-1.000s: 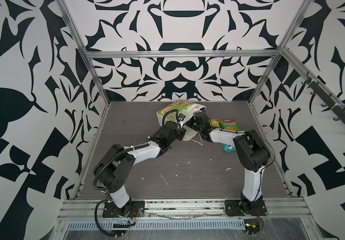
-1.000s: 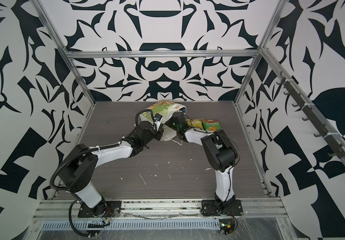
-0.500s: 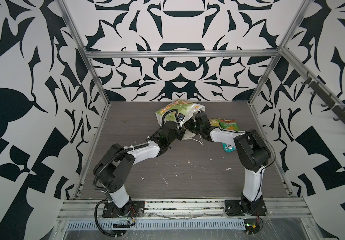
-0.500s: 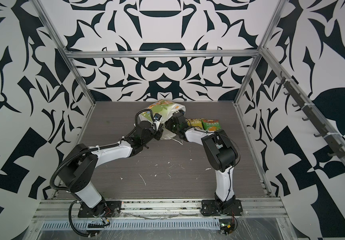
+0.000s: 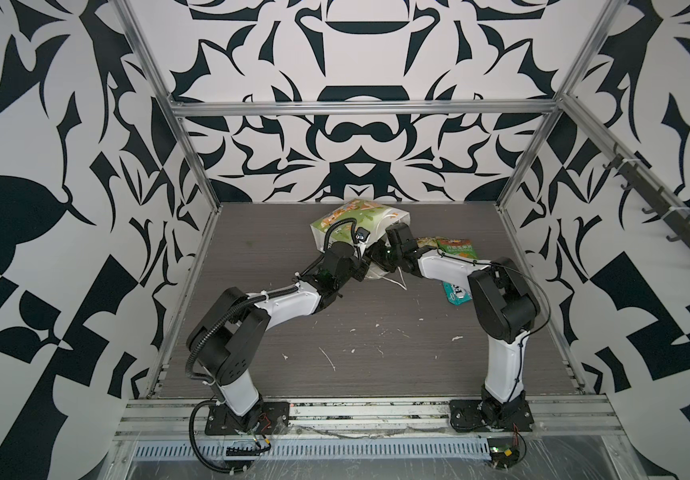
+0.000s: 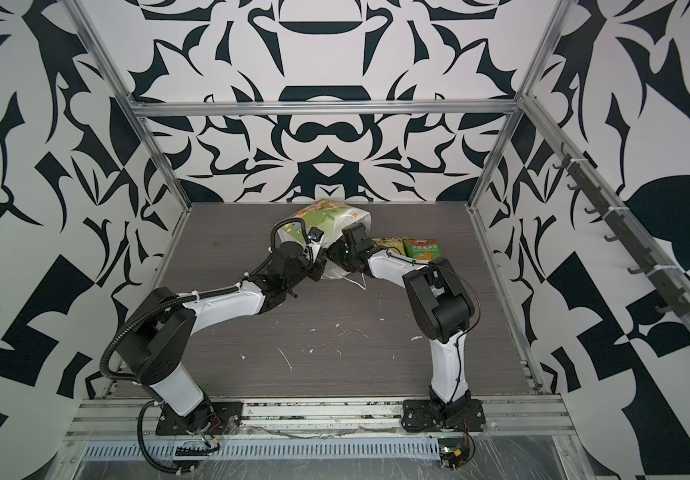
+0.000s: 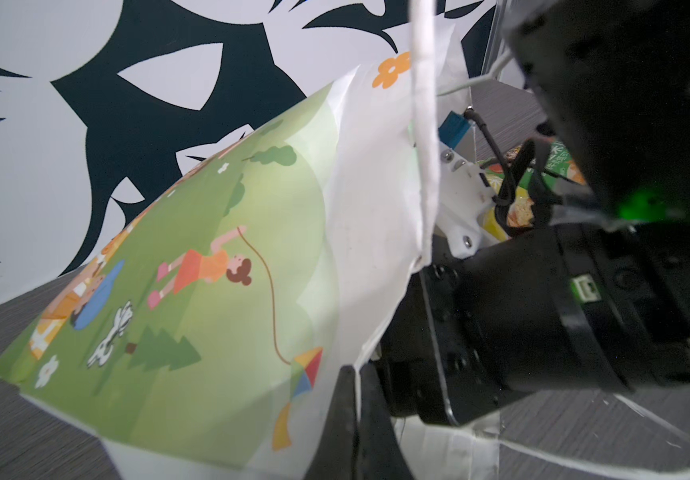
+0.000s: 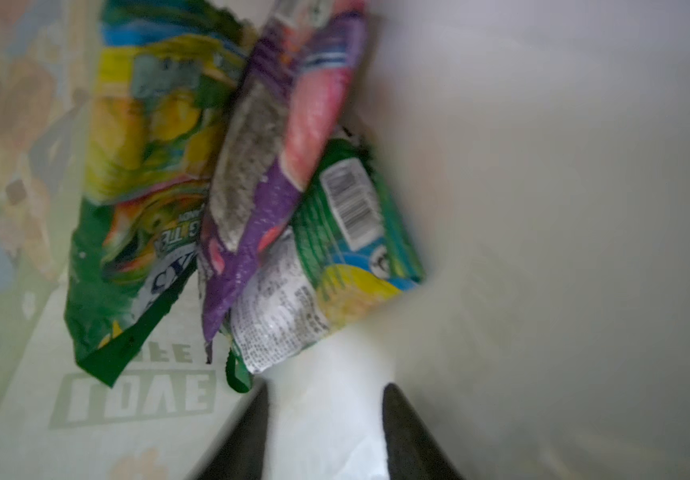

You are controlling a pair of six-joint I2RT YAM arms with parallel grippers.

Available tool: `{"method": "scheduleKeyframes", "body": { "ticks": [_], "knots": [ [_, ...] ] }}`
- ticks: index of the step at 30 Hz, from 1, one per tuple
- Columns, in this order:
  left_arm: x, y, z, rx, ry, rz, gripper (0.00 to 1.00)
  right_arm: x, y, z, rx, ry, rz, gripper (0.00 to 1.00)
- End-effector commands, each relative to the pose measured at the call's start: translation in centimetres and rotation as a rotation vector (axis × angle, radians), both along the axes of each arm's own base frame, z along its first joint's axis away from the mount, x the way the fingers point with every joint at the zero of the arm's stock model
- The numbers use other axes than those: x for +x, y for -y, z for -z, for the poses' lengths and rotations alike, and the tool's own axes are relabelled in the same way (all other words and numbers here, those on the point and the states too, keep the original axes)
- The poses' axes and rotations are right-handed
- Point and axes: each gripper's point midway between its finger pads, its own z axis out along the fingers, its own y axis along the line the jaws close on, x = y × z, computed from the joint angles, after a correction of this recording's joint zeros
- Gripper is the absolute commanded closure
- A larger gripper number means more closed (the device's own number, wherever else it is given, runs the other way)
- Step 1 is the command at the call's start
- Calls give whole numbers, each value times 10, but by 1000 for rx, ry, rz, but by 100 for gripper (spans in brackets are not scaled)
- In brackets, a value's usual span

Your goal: Take the snacks out of the paper bag

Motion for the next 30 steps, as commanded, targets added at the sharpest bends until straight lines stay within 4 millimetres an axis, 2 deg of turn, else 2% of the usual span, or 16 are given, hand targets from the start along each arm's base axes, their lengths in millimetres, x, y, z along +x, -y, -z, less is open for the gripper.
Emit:
{"method": "scheduleKeyframes", "body": {
  "ticks": [1,5,9,14,21,26,30],
  "knots": [
    [6,0,-2,-2,-7,-11,100,12,-12,-19,57,50,4,46],
    [5,0,-3,-4,-7,-10,100,21,-13,-15,71,46,35,46],
    [6,1,-5,-10,-4,-7,100,27,-17,-8,114,40,74,52],
    [6,2,-4,-13,-7,-3,100,36,-23,-9,156,69,111,56],
    [6,2,-3,-12,-4,-3,100,42,-23,-19,155,97,148,86],
    [7,0,-1,-10,-6,-18,100,40,-20,-25,137,109,154,99],
    [7,-4,0,-4,-6,-33,100,37,-17,-33,130,117,148,100]
  ]
}}
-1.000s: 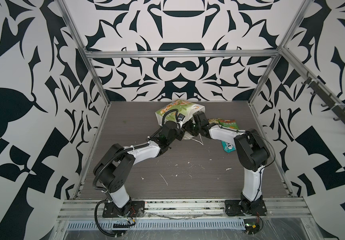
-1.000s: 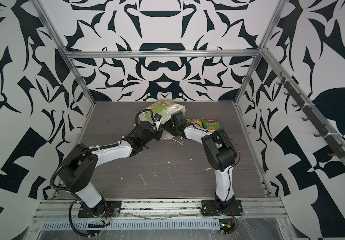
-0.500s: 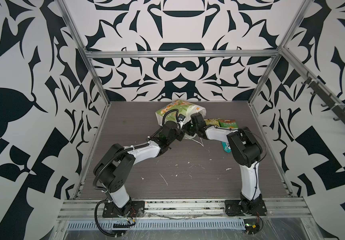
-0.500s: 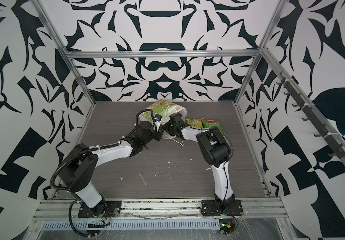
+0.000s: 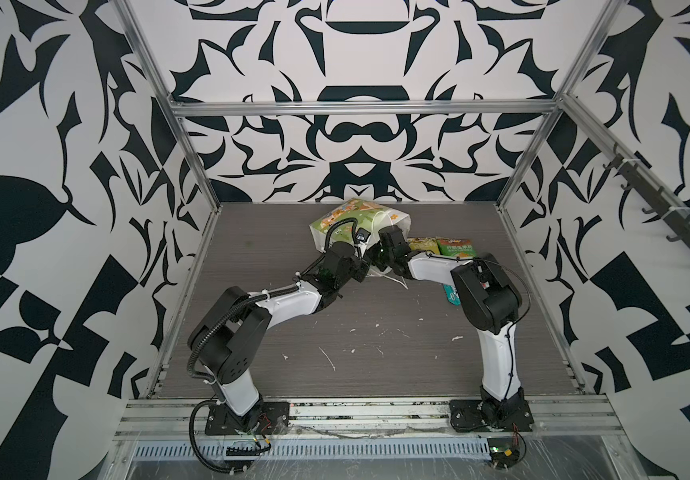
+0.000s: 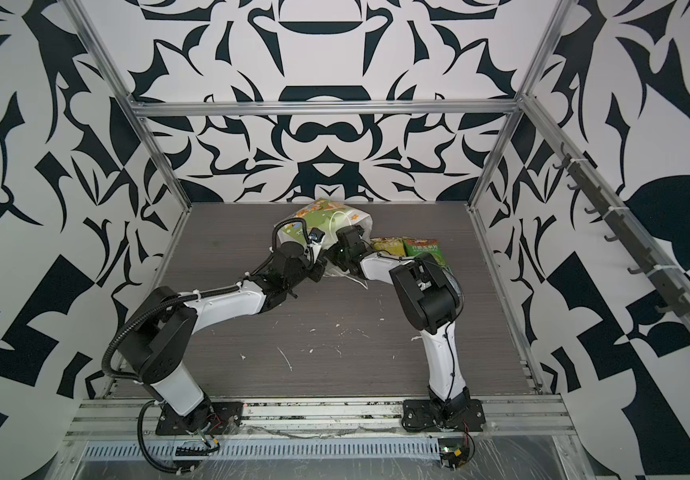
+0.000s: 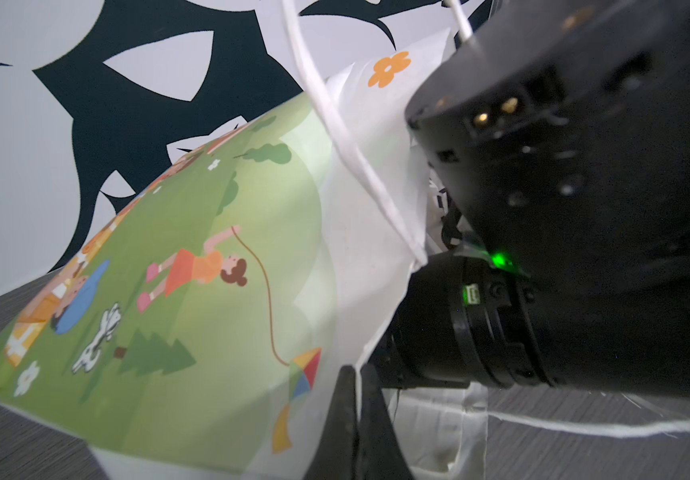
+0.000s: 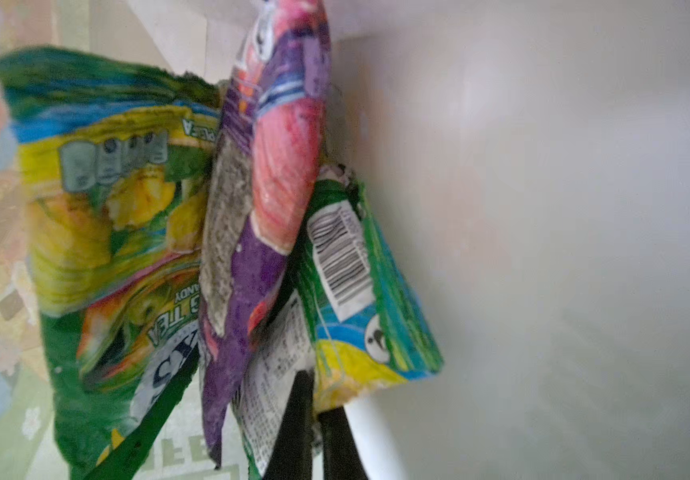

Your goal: Take the snacks out of the paper bag

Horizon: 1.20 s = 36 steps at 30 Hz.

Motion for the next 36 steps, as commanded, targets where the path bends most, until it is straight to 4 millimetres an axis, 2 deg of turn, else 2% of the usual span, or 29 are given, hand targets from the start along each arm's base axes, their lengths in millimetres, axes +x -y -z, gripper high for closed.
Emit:
{"method": "scheduleKeyframes", "body": {
  "ticks": [1,6,14,18,21,22,24,27,31,36],
  "knots": [
    [8,-5,-5,-12,13,-42,100,7,-1,-50,19,103,8,100],
    [9,-8,-3,-5,11,-59,100,-1,0,-56,19,109,-9,100],
    [11,-13,3,14,-8,-82,100,-21,10,-53,17,110,-22,100],
    [12,-14,4,7,-15,-86,100,-28,15,-61,12,119,-31,100],
    [13,-12,1,1,-11,-79,100,-32,17,-54,-1,96,-32,100],
    [14,-11,1,0,-9,-79,100,-32,13,-51,11,86,-48,99],
    [14,-10,-1,-2,-9,-74,100,-31,5,-43,39,64,-66,87],
    [15,-7,-3,-5,-10,-65,100,-26,-5,-42,71,63,-86,78],
    [14,-7,-2,3,-14,-60,100,-20,-13,-42,88,61,-101,70],
    [13,-6,-2,2,-16,-53,100,-15,-25,-42,131,51,-115,66]
  ]
}}
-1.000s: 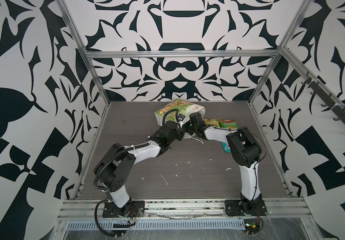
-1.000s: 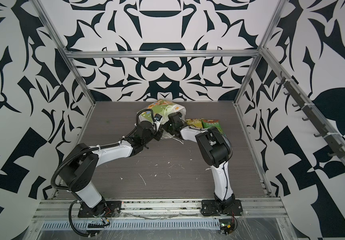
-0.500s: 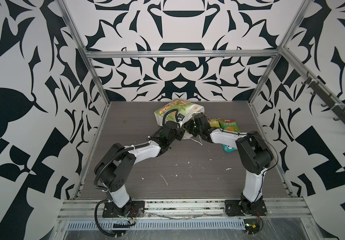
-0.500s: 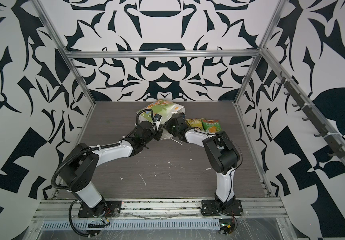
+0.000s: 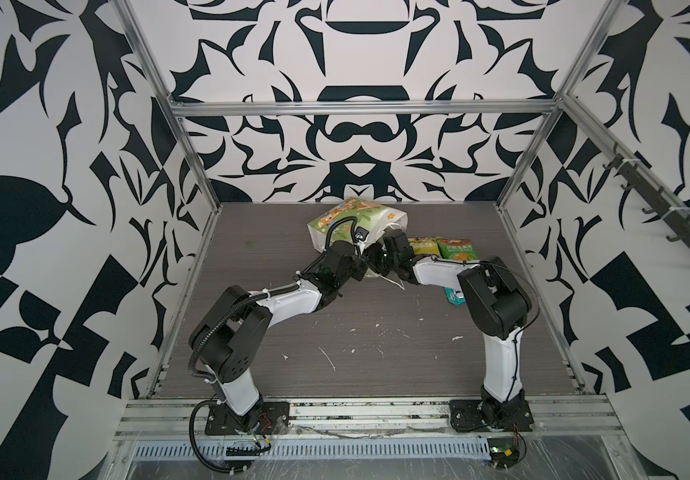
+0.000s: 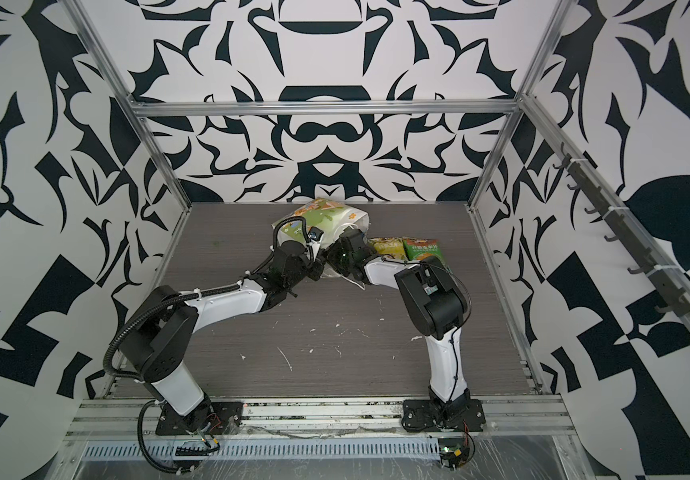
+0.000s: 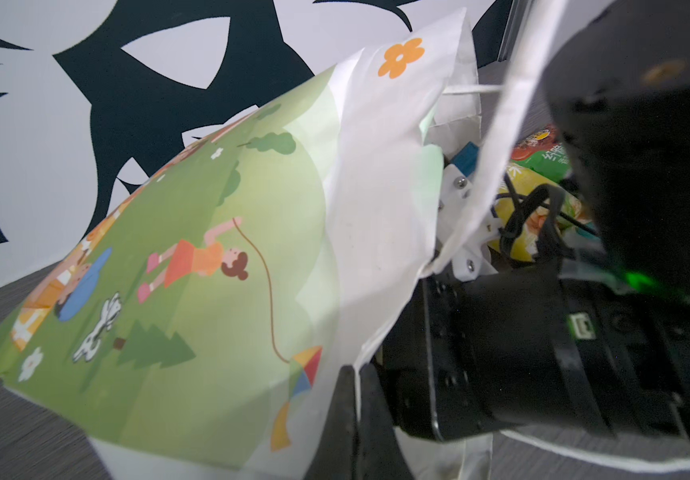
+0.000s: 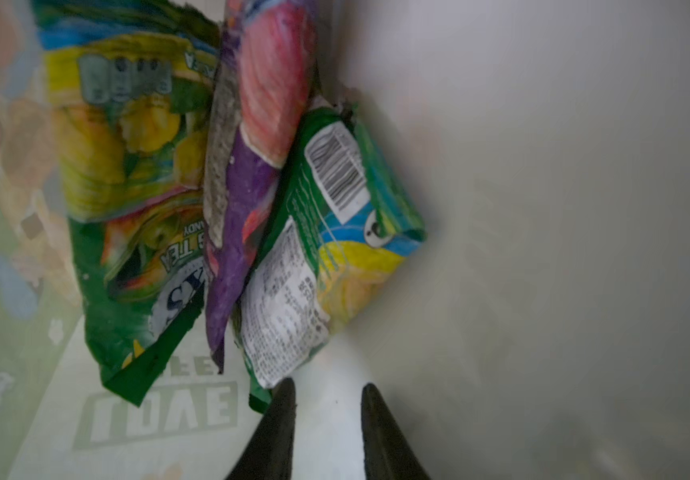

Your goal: Take the snacks out of the paper bag

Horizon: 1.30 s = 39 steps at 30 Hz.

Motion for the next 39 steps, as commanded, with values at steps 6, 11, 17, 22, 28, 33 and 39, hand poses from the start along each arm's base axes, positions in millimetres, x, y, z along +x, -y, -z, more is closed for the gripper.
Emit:
{"method": "scheduleKeyframes", "body": {
  "ticks": [6,11,17,22,28,33,39],
  "knots": [
    [7,2,-6,-18,-6,-3,100,18,-37,-37,126,70,-39,57],
    [6,3,-6,-23,-10,-1,100,28,-38,-29,119,64,18,56],
    [7,4,-6,-33,-13,0,100,42,-32,-26,162,107,158,72],
    [6,2,-5,-30,-11,-5,100,49,-31,-34,179,148,192,86],
    [6,-2,-2,-17,-8,-23,100,43,-27,-46,167,170,174,100],
    [6,-5,2,-16,-11,-36,100,32,-22,-57,161,185,148,100],
    [9,-12,6,-10,-17,-64,100,21,-12,-63,152,187,129,100]
  ]
}}
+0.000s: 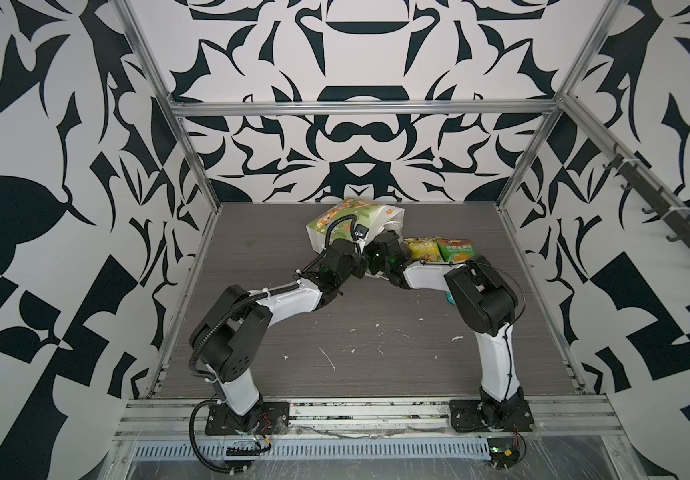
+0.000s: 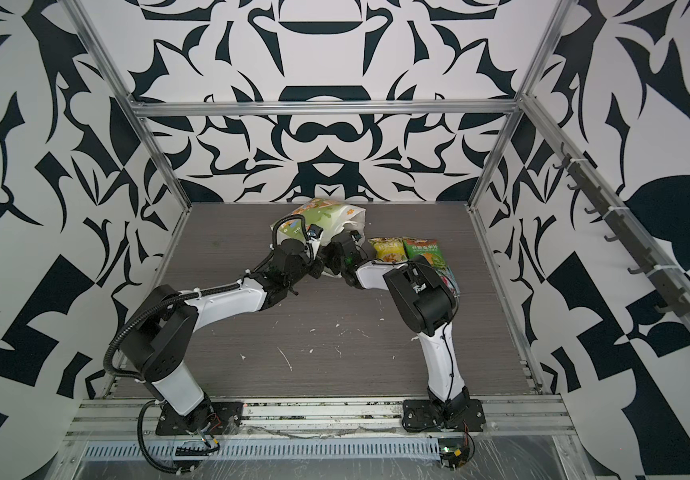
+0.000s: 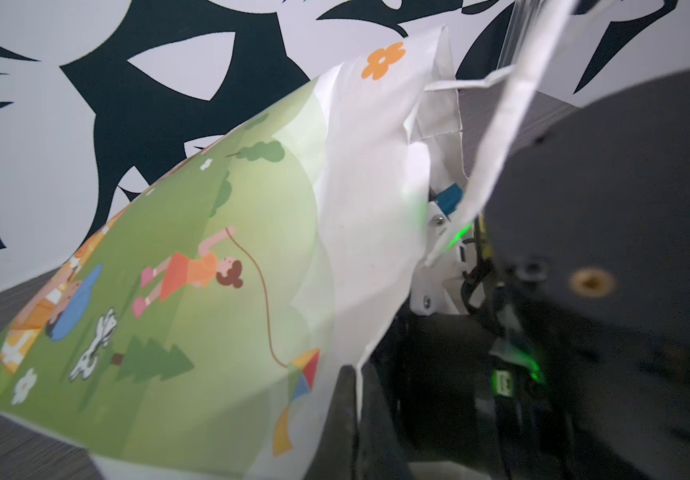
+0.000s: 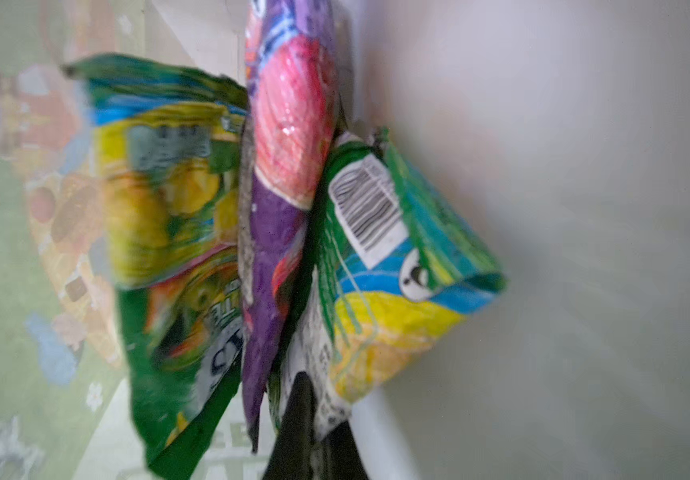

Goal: Take the snacks out of the paper bag
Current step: 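Raise the right gripper toward the bag opening while the left gripper holds the bag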

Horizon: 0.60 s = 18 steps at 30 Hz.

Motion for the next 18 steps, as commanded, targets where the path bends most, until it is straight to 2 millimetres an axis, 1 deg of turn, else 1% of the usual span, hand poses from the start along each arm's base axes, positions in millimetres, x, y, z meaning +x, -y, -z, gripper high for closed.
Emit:
{"method": "scheduleKeyframes", "body": {
  "ticks": [1,4,8,13,18],
  "knots": [
    [5,-15,16,22,-36,-59,100,1,0,-57,56,125,-22,100],
    [4,-17,17,25,-40,-64,100,-7,5,-51,56,105,-30,100],
    [5,-18,20,30,-44,-68,100,-16,11,-50,58,100,-31,100],
    [6,-18,19,27,-47,-70,100,-22,22,-56,49,112,-23,100],
    [6,-19,18,33,-43,-75,100,-29,41,-66,43,119,-16,100]
  ]
}}
